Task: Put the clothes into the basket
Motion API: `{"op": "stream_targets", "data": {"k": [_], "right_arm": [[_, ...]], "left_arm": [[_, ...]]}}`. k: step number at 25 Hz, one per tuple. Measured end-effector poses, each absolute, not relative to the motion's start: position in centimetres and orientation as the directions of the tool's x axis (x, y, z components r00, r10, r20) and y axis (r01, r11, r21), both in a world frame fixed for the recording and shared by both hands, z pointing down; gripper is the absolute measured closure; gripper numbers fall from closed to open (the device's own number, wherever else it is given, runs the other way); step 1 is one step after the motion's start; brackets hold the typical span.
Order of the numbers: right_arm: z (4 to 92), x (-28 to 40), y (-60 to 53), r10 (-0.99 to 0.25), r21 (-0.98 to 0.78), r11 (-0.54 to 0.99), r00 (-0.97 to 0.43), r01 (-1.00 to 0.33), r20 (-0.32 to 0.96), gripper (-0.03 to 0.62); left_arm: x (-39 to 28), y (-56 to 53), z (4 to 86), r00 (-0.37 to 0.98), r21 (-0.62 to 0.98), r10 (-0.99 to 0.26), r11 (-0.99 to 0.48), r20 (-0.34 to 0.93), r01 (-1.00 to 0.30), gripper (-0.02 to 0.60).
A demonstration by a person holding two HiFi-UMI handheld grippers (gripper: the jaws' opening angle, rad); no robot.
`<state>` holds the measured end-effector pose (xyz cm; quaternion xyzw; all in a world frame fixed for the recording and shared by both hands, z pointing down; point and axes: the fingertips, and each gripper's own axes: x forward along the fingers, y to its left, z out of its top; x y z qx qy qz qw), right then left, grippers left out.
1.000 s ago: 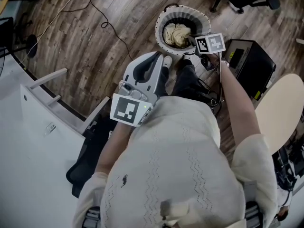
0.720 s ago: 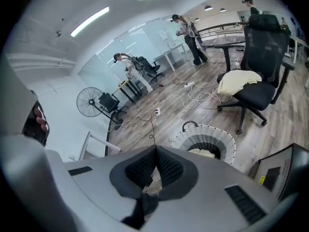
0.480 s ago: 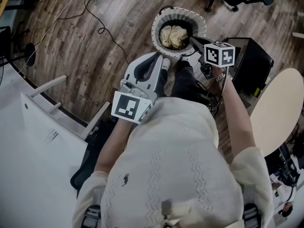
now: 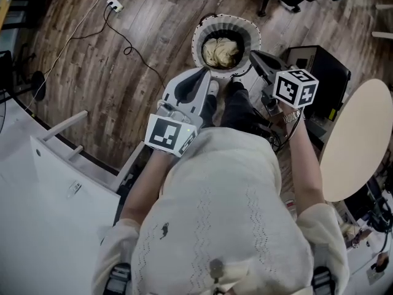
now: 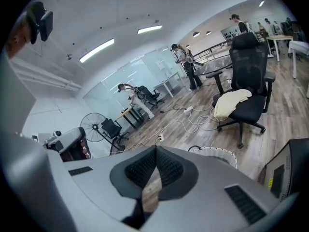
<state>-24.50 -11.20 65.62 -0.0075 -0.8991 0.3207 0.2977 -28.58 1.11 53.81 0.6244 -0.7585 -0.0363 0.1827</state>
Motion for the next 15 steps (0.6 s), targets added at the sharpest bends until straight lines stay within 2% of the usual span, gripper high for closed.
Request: {"op": "stream_targets", "data": {"k": [15], "right_arm": [[56.4, -19.6, -12.6, 0.005, -0.496, 0.839, -0.907, -0.226, 0.421, 0.586]], "left_arm": [[-26.3, 0.3, 52.3, -0.063, 0.282, -0.977, 0.120, 0.203, -0.952, 0.561]]}}
